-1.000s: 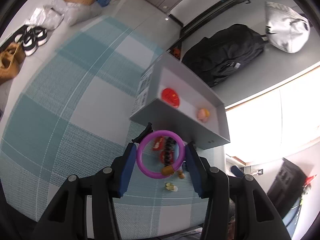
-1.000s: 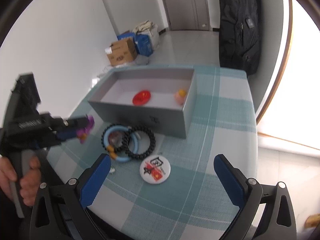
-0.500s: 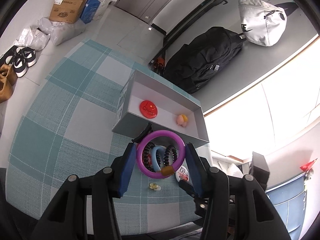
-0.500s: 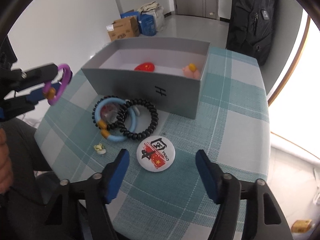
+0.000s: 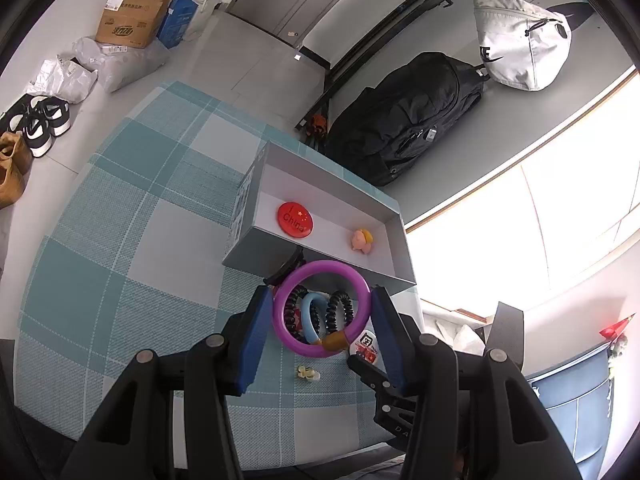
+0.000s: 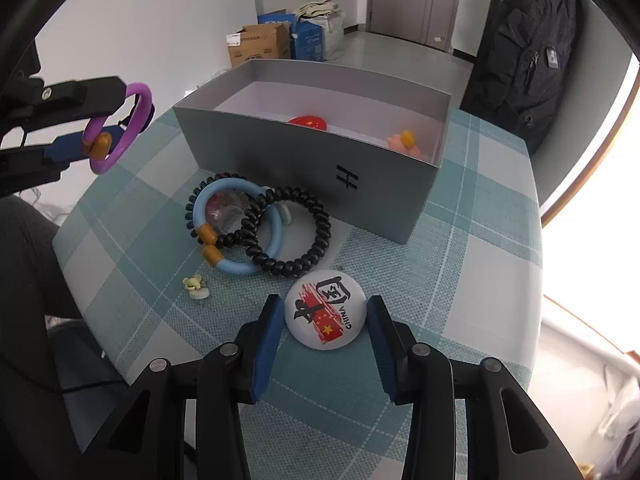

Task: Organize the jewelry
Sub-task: 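Carry the pink bangle and white badge into the gray box and open both tools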

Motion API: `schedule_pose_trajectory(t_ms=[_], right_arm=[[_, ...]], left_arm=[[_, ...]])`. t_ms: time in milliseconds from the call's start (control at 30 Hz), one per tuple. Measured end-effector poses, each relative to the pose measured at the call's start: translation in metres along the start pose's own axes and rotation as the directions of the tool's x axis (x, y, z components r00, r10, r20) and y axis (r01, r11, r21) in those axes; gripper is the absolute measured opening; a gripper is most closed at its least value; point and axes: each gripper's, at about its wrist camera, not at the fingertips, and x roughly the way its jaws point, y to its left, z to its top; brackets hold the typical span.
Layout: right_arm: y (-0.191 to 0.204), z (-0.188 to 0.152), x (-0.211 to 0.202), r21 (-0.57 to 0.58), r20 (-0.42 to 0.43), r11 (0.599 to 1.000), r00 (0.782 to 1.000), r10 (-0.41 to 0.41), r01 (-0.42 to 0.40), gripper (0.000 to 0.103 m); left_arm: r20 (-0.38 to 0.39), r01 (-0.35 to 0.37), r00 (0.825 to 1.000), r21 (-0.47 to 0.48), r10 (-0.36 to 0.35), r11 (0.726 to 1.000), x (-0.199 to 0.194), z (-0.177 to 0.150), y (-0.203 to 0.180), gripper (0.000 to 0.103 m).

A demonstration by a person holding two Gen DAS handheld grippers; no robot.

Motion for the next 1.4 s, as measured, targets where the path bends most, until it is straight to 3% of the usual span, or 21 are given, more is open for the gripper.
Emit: schedule_pose_trajectory(t_ms=[400,700,767,1000,1200,1233,1333,1400], right_arm=[[-0.019,0.004,-0.011,0.093,0.030,0.995,0.999,0.038,-0.041,0.041],[-0.029,0.018,-0.034,0.160,0.127,0.981,0.988,0.087,-0.107,0.041],[-0.032,0.023,-0.037,0.167,0.149,0.978,0.984,0.097,-0.122,0.041],[-0.041,0.037,-0.048,0.198,0.217,0.963,0.967,0.137,-0.181,0.041],[-0.045,0.048,-0.051,0.202,0.258,0.956,0.953,0.158,-0.213,0.041],[-0.046,0.050,-0.050,0.207,0.261,0.952,0.951,0.166,-0.223,0.041],[-0.046,0.051,-0.048,0.209,0.267,0.949,0.947,0.177,-0.236,0.041],[-0.045,0.053,-0.047,0.204,0.270,0.948,0.945,0.187,-0.246,0.042]], left_arm=[[0.007,-0.018,1.000,0.034,0.018,0.999,0.000,-0.001,-0.006,0.045],[0.007,-0.054,0.999,0.070,0.054,0.996,0.003,0.000,-0.013,0.044],[0.004,-0.054,0.999,0.089,0.054,0.995,0.004,0.001,-0.016,0.029],[-0.012,-0.041,0.999,0.137,0.043,0.990,0.011,0.008,-0.024,0.029],[-0.030,-0.069,0.997,0.117,0.073,0.991,0.008,0.009,-0.012,0.029],[-0.043,-0.094,0.994,0.112,0.099,0.989,0.008,0.008,-0.007,0.030],[-0.104,-0.145,0.982,0.107,0.156,0.984,0.021,0.003,0.000,0.054],[-0.140,-0.151,0.976,0.110,0.166,0.982,0.031,-0.001,0.002,0.055]])
